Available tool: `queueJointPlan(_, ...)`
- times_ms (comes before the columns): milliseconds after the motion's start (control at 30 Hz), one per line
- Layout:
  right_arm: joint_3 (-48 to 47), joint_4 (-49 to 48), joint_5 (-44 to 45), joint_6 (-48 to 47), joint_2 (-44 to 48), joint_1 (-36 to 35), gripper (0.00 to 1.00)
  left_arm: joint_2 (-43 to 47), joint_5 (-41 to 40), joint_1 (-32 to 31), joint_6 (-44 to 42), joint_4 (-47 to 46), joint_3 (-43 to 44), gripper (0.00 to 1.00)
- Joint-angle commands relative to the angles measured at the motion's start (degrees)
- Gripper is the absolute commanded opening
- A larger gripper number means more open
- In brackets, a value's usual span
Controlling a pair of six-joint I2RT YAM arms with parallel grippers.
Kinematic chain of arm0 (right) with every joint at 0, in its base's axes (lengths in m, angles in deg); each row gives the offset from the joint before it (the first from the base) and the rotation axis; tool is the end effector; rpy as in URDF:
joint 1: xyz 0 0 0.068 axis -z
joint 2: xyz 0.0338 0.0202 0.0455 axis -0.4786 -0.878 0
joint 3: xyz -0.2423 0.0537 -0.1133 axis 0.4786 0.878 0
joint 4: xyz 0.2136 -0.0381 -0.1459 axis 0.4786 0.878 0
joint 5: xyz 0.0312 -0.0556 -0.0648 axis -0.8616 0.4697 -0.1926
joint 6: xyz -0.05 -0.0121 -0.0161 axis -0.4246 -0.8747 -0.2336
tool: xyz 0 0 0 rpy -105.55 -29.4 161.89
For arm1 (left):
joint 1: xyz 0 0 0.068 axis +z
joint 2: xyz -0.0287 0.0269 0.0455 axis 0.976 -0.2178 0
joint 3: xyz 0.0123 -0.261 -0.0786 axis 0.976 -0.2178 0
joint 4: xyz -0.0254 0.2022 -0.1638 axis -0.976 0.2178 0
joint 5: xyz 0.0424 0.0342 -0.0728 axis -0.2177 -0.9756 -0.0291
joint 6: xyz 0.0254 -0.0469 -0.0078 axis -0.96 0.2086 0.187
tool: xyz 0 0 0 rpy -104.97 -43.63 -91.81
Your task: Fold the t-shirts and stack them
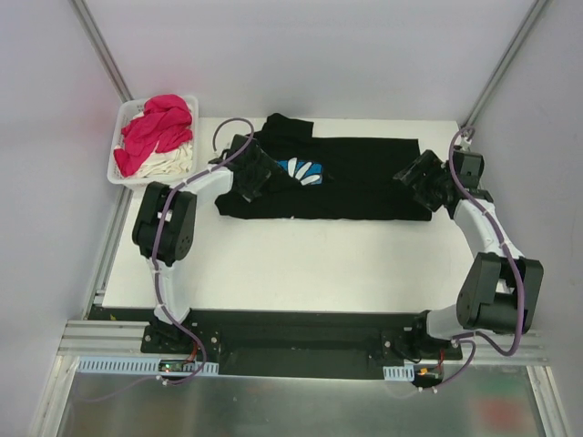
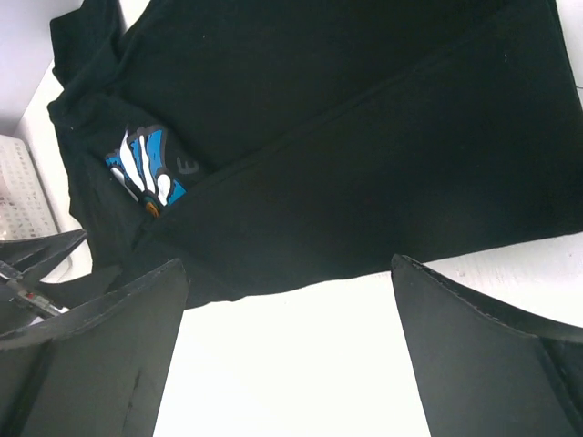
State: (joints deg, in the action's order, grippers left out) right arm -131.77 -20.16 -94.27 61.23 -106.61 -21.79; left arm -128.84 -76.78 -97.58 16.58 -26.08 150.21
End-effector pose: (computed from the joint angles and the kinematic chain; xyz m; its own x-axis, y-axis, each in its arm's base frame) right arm 0.3168 -0.0267 0.2702 -0.5655 0.3869 -0.7284 0.0479 0.8971 0.4393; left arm 0.4106 -0.1525 0.2048 -0.6133 -0.7222 -0.3196 -0.3763 0.6230 -0.6857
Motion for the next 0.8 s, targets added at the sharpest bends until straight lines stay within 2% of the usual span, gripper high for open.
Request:
queueJointPlan(0, -3.2, -1.9, -0.6, 1.1, -1.5, -0.4, 0.96, -2.0, -1.6, -0.1, 4.8, -4.1, 3.2, 0.91)
queueJointPlan(233, -5.5, -0.5, -0.6, -0.1, -4.1, -0.3, 0.96, -5.8, -0.9, -0.2, 6.9, -6.8, 4.5, 0.72)
queueJointPlan(500, -7.8, 1.1, -0.4, -1.4, -5.3, -0.2, 0.96, -7.3, -2.2, -0.2, 8.3, -7.0, 4.8, 0.62)
queueJointPlan(533, -8.1, 1.2, -0.5, -1.4, -5.4, -0.2, 0.96, -7.5, -2.1, -0.2, 8.4, -7.0, 5.0, 0.58)
queueJointPlan(633, -8.5, 1.8, -0.4, -1.7, -5.5, -0.2, 0.96, -8.7, -1.8, -0.2, 8.3, -7.0, 6.4, 0.35)
queueJointPlan(667, -8.6, 1.9, -0.2, -1.8, -5.5, -0.2, 0.96, -8.9, -1.6, -0.2, 8.3, -7.1, 7.0, 0.17)
queueJointPlan(700, -8.5, 2.0, -0.2, -1.9, -5.5, -0.2, 0.96, -9.2, -1.6, -0.2, 8.1, -7.1, 7.4, 0.08)
queueJointPlan(767, -8.2, 2.1, 0.0, -2.1, -5.3, -0.1, 0.96, -9.4, -1.7, -0.2, 7.6, -7.1, 8.5, 0.0)
